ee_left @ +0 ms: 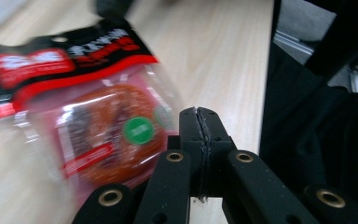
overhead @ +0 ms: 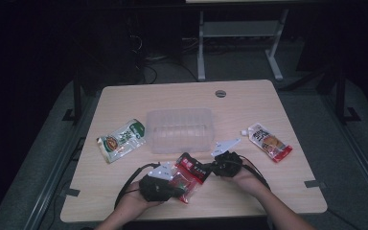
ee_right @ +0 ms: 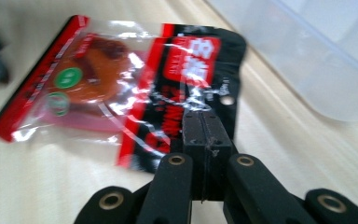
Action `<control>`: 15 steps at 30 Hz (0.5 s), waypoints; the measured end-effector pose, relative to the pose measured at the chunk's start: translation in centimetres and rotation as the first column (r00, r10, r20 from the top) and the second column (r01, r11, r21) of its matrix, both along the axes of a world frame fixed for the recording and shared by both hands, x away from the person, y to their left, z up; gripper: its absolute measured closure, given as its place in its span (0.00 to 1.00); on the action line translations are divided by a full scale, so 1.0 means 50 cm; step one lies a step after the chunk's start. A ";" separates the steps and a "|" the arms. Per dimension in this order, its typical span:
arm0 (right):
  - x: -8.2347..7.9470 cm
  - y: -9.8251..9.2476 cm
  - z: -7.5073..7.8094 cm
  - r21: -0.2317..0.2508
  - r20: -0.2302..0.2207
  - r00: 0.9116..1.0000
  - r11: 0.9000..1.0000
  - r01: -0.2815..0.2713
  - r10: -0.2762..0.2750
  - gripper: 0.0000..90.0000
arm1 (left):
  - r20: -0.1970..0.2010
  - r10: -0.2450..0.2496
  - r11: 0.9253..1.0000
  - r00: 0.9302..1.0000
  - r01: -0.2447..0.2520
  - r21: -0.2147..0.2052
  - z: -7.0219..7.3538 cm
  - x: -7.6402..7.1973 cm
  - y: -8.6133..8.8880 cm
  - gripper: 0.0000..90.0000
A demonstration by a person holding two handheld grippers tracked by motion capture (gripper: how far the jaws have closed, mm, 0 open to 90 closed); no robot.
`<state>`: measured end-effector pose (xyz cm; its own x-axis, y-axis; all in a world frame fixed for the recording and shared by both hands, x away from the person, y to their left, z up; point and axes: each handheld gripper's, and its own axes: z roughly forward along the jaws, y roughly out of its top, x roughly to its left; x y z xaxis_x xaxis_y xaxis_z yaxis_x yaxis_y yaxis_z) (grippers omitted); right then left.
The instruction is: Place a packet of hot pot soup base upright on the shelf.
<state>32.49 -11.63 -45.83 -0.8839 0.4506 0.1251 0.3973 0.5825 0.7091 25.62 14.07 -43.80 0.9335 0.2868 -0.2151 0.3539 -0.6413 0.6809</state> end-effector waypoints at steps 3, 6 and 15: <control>0.011 -0.001 -0.004 0.008 -0.001 1.000 1.000 0.014 -0.014 1.00 | -0.008 -0.015 1.000 1.000 0.015 0.000 -0.005 -0.004 -0.010 0.99; 0.039 0.009 0.000 0.010 0.019 0.999 0.999 0.036 -0.036 1.00 | -0.014 -0.037 0.999 0.999 0.038 0.022 -0.012 -0.010 -0.026 0.99; 0.059 0.046 -0.016 -0.016 0.001 1.000 1.000 0.005 -0.005 1.00 | -0.032 -0.053 0.996 0.998 0.055 0.071 -0.031 -0.010 -0.037 0.99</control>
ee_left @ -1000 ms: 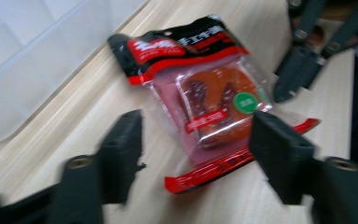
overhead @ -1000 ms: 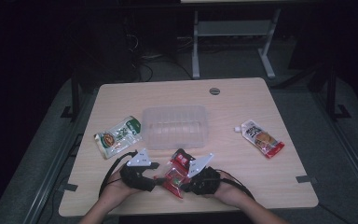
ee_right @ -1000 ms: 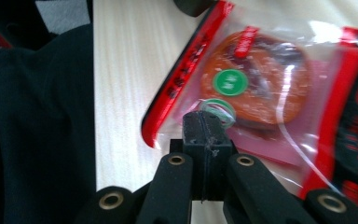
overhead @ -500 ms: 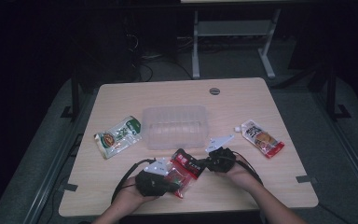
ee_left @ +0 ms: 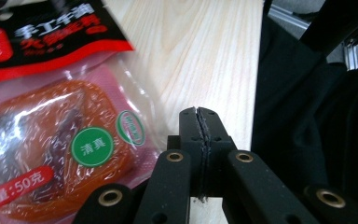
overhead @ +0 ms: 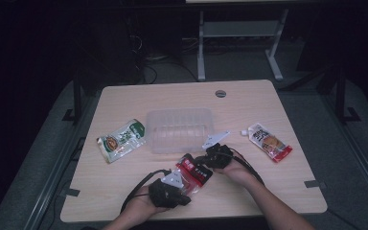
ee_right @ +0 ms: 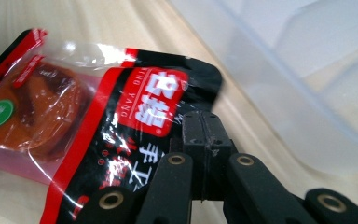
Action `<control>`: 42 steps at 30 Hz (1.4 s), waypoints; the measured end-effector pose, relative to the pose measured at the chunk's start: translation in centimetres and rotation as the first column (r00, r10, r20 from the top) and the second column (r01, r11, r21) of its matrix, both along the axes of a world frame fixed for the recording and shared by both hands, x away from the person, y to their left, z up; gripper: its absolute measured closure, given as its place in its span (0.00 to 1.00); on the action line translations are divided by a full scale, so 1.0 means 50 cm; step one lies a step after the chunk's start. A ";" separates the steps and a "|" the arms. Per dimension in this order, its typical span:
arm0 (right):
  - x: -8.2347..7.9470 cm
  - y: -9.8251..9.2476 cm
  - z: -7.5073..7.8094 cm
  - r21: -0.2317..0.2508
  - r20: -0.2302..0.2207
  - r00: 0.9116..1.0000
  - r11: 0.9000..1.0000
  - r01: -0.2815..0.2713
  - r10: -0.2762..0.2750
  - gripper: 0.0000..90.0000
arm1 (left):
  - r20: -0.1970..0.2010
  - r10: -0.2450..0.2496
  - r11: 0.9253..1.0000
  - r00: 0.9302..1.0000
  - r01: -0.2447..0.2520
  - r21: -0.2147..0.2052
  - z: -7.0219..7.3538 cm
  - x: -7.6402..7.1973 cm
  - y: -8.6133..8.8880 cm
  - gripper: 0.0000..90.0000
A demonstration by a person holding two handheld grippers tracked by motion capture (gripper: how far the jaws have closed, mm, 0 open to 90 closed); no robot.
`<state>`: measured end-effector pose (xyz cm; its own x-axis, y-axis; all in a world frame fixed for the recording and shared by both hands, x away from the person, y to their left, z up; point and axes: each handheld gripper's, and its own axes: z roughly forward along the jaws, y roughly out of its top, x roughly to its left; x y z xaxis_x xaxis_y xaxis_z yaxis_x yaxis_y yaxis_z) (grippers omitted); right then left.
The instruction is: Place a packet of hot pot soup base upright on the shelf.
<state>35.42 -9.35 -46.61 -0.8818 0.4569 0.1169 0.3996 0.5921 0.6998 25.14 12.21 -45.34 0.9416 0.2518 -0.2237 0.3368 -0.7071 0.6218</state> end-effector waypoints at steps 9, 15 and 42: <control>-0.013 -0.001 -0.001 -0.035 0.006 0.999 0.998 -0.044 0.044 1.00 | 0.019 0.021 0.999 1.000 -0.022 0.049 0.004 0.010 0.031 0.99; -0.024 -0.004 -0.001 -0.046 0.007 0.998 0.997 -0.066 0.066 1.00 | 0.011 0.065 0.996 0.998 -0.066 0.064 0.005 0.020 0.064 0.99; -0.088 -0.048 0.042 -0.014 -0.040 0.998 0.999 -0.045 0.044 0.61 | 0.091 0.212 0.977 0.973 -0.211 -0.013 0.058 0.075 0.163 1.00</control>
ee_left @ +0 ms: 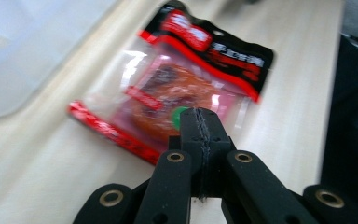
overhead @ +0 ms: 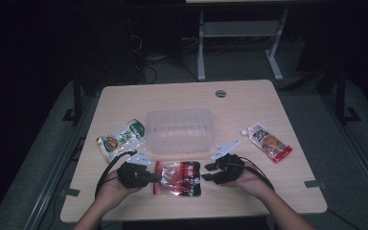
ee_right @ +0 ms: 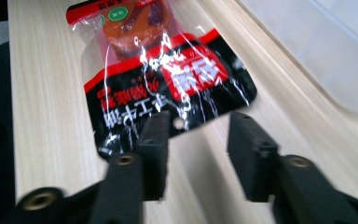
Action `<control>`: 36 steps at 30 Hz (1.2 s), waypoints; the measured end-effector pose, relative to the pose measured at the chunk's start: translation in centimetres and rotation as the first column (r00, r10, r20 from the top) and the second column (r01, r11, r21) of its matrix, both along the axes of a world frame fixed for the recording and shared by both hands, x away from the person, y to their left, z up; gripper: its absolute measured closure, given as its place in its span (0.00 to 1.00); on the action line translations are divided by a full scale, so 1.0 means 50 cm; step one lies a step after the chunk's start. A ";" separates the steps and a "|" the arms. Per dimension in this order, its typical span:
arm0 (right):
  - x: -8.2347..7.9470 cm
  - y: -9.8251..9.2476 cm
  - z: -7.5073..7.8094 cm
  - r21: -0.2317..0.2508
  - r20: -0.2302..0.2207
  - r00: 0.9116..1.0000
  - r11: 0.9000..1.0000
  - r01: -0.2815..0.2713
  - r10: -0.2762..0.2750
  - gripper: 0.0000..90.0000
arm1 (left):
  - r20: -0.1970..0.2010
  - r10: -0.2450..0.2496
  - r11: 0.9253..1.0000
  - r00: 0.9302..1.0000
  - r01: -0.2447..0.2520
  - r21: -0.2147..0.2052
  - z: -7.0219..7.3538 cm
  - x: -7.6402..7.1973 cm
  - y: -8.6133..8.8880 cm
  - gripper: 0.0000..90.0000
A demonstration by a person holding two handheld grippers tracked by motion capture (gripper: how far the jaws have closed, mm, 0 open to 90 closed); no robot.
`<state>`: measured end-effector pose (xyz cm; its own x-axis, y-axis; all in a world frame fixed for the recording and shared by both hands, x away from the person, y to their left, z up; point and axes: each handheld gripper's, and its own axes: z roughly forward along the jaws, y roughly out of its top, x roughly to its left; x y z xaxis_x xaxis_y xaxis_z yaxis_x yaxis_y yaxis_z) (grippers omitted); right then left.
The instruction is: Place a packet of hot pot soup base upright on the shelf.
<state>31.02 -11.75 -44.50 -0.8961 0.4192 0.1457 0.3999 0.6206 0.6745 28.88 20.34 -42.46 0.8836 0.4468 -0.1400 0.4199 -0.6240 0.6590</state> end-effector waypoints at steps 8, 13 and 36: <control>-0.029 -0.049 -0.002 -0.009 -0.017 0.998 0.999 0.053 -0.053 0.44 | 0.022 0.033 0.999 0.999 -0.034 0.028 -0.018 0.026 0.007 1.00; -0.023 -0.050 -0.005 0.005 -0.026 0.998 0.998 0.060 -0.060 0.40 | 0.021 0.040 0.997 0.999 -0.042 0.067 -0.032 0.031 0.003 1.00; -0.021 -0.039 -0.007 0.028 -0.034 0.997 0.997 0.068 -0.067 0.33 | -0.053 0.082 0.993 0.995 -0.077 0.094 -0.058 0.040 0.014 1.00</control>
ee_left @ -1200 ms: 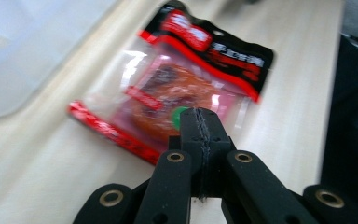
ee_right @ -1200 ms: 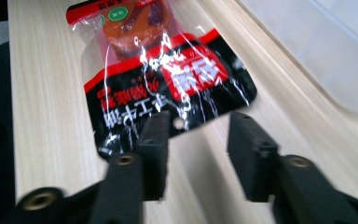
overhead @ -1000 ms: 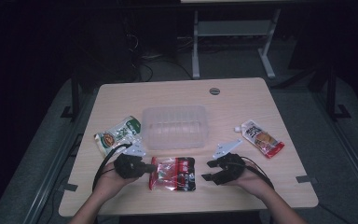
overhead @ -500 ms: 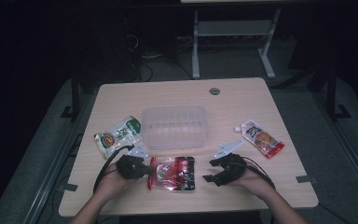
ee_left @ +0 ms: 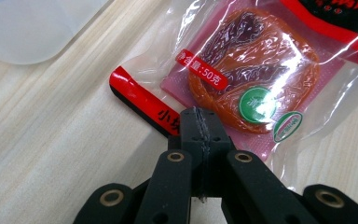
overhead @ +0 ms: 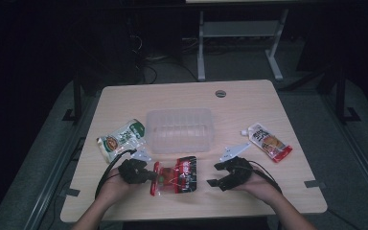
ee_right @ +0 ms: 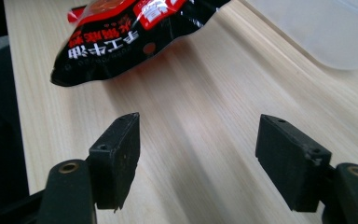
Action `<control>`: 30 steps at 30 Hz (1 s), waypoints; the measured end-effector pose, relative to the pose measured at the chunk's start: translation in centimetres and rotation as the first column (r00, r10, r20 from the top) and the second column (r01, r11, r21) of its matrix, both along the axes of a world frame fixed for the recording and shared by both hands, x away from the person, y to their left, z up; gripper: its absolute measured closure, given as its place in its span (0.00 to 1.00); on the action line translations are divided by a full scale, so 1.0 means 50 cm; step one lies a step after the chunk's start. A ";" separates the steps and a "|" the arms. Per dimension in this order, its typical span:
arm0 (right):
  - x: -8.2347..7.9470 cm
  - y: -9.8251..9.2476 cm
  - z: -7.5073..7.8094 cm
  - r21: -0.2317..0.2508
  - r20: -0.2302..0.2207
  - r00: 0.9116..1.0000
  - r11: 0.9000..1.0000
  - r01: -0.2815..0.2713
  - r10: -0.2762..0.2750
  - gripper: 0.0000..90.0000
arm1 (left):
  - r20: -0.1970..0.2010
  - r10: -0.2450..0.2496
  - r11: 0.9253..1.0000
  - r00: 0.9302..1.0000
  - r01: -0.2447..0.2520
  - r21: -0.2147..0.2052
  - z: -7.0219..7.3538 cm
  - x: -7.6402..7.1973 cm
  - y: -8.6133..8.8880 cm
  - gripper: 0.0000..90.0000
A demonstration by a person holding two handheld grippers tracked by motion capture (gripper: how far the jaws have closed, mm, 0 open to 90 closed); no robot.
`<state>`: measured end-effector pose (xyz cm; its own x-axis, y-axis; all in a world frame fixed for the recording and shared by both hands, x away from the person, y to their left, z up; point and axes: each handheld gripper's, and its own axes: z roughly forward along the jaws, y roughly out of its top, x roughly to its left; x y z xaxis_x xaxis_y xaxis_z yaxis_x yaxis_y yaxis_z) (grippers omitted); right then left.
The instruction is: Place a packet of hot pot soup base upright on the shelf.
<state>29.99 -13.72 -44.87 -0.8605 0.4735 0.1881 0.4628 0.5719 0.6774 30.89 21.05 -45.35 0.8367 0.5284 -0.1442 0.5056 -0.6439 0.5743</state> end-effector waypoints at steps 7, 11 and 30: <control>0.003 0.023 0.004 0.082 -0.033 0.999 0.996 -0.018 0.021 0.32 | 0.003 0.000 1.000 1.000 0.000 0.008 0.001 -0.001 -0.002 1.00; 0.003 0.045 0.000 0.099 -0.048 0.998 0.995 -0.030 0.035 0.32 | 0.003 0.002 1.000 1.000 -0.002 0.007 0.001 -0.001 -0.002 1.00; 0.016 0.104 -0.019 0.176 -0.147 0.987 0.984 -0.031 0.057 0.33 | 0.006 0.007 1.000 1.000 -0.007 0.023 0.002 -0.004 -0.005 1.00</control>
